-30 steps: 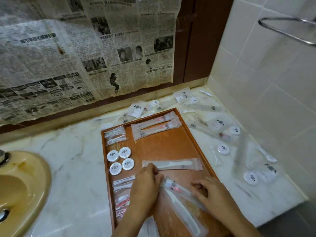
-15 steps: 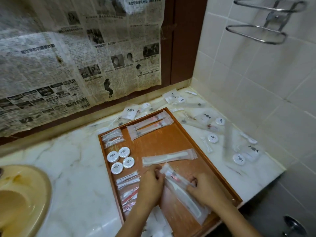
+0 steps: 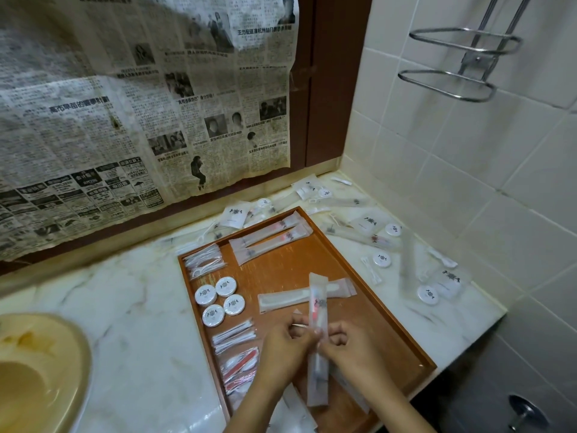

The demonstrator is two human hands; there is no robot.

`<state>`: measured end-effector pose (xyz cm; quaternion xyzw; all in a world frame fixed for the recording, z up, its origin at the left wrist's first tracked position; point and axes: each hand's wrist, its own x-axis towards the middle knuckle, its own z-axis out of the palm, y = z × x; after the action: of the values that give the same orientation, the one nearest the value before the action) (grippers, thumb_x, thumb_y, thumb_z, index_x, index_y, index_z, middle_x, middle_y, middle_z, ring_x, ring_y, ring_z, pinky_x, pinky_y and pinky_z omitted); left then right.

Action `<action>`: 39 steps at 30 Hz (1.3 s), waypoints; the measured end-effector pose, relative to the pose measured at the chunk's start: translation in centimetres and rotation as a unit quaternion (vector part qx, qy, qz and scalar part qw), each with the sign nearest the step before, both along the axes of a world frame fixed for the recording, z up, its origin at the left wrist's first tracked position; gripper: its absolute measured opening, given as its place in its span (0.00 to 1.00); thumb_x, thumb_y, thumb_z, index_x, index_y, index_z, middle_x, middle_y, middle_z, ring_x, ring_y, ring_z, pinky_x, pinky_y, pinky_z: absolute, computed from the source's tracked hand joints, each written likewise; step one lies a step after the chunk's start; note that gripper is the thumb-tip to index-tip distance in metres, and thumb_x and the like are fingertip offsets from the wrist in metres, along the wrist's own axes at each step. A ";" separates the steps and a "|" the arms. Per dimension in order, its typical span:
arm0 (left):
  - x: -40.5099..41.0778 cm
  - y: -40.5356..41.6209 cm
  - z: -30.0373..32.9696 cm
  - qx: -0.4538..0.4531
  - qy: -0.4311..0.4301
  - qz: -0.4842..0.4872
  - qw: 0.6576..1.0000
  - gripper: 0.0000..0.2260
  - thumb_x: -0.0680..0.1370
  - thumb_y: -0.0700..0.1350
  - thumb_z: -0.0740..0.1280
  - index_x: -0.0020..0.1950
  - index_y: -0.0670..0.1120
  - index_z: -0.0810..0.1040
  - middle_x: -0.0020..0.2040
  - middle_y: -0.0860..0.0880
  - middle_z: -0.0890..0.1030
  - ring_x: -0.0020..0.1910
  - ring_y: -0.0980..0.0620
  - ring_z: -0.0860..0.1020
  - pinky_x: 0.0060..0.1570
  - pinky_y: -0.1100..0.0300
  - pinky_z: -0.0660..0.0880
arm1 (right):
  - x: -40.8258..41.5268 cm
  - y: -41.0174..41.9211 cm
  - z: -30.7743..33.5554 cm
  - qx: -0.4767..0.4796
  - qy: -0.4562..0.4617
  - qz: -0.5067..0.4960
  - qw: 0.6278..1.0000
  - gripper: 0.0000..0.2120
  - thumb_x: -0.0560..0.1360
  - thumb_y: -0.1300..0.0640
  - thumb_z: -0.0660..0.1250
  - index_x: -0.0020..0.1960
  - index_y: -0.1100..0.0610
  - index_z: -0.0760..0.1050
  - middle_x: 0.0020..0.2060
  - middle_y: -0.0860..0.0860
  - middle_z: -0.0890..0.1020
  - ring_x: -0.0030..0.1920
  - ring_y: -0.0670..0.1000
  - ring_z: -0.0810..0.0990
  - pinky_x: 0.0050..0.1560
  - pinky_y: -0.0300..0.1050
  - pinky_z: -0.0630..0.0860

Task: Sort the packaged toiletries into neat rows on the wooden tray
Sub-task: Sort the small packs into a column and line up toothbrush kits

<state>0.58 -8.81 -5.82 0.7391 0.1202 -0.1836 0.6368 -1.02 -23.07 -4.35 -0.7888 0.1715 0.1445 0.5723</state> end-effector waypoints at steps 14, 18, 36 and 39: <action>2.6 4.4 4.0 0.078 0.000 -0.288 0.955 0.10 0.81 0.49 0.66 0.48 0.45 0.84 0.41 0.51 0.79 0.39 0.56 0.74 0.39 0.66 0.68 | 3.8 -4.0 3.7 -0.068 -0.093 0.063 0.991 0.18 0.71 0.50 0.75 0.59 0.42 0.76 0.46 0.47 0.80 0.43 0.40 0.80 0.41 0.34 0.76; 3.4 4.5 5.1 0.098 -0.028 -0.317 0.943 0.15 0.82 0.51 0.64 0.50 0.39 0.81 0.41 0.48 0.77 0.39 0.49 0.71 0.40 0.58 0.66 | 5.2 -5.2 4.5 -0.082 -0.074 0.115 0.987 0.05 0.73 0.58 0.73 0.45 0.49 0.83 0.42 0.58 0.82 0.39 0.48 0.82 0.41 0.43 0.79; 2.0 9.7 3.0 -0.039 0.060 -0.070 0.995 0.08 0.74 0.41 0.74 0.53 0.47 0.85 0.46 0.43 0.83 0.40 0.47 0.77 0.43 0.52 0.75 | 6.9 -6.7 4.4 0.011 -0.055 0.103 0.993 0.10 0.75 0.67 0.69 0.54 0.56 0.77 0.46 0.55 0.84 0.41 0.55 0.85 0.40 0.49 0.82; 1.8 9.7 2.9 -0.063 0.062 0.019 0.996 0.08 0.75 0.37 0.72 0.53 0.44 0.85 0.49 0.39 0.84 0.41 0.41 0.79 0.51 0.44 0.78 | 7.8 -6.5 4.2 0.023 -0.053 0.116 0.992 0.14 0.74 0.66 0.72 0.56 0.55 0.77 0.43 0.55 0.86 0.44 0.59 0.85 0.45 0.54 0.82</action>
<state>2.38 0.94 -2.94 0.6823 0.1620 -0.2239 0.6769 6.78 -29.56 -0.19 -0.7966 0.0451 0.1719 0.5778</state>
